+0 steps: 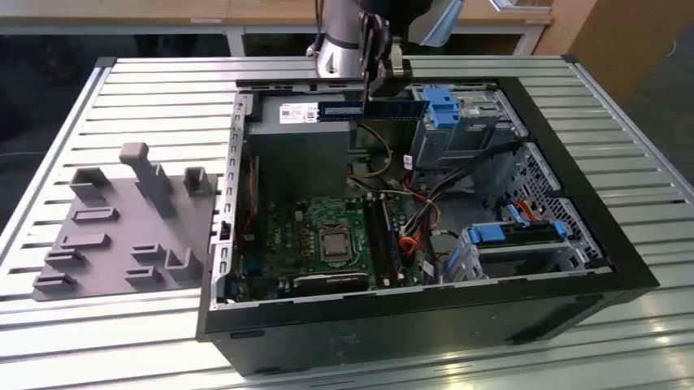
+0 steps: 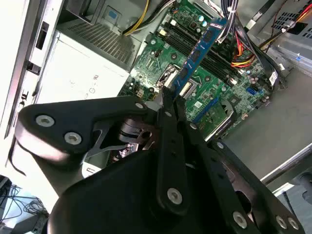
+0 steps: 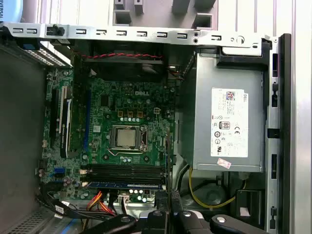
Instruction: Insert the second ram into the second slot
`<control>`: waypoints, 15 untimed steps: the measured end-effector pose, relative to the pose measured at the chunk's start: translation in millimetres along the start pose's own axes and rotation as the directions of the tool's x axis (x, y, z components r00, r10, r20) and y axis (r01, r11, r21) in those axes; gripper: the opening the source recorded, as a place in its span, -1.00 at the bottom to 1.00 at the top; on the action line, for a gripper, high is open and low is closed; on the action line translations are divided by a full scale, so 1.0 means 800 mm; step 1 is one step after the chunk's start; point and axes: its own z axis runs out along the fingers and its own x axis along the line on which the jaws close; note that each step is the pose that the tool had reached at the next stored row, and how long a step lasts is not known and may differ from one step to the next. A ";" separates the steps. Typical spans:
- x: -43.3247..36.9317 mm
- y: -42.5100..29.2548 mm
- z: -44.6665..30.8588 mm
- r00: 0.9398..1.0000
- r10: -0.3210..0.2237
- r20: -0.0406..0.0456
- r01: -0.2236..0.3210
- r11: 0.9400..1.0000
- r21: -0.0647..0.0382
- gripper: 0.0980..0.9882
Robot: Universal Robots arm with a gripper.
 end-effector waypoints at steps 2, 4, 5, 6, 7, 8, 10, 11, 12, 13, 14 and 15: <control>0.000 0.0000 0.0000 1.000 0.000 0.000 0.000 1.000 0.000 -0.91; 0.000 0.0000 0.0000 1.000 0.000 0.000 0.000 1.000 0.000 -0.91; 0.000 0.0001 0.0000 1.000 0.000 0.000 0.000 1.000 0.000 -0.91; 0.001 0.0001 0.0000 1.000 0.000 0.000 0.000 1.000 0.000 -0.91; 0.001 0.0000 -0.0001 1.000 0.000 0.000 0.000 1.000 0.000 -0.91; 0.002 0.0000 0.0000 1.000 0.000 0.000 0.000 1.000 0.000 -0.91; 0.005 0.0002 -0.0001 1.000 0.000 0.000 0.000 1.000 0.000 -0.91; 0.007 0.0002 -0.0001 1.000 0.000 0.000 0.000 1.000 0.000 -0.91; 0.008 0.0002 -0.0001 1.000 0.000 0.000 0.000 1.000 0.000 -0.91; 0.008 0.0003 -0.0001 1.000 0.003 0.000 -0.003 1.000 0.000 -0.91; 0.008 0.0003 -0.0001 1.000 0.009 0.000 -0.009 1.000 0.000 -0.91; 0.008 0.0003 -0.0001 1.000 0.016 0.001 -0.016 1.000 0.000 -0.91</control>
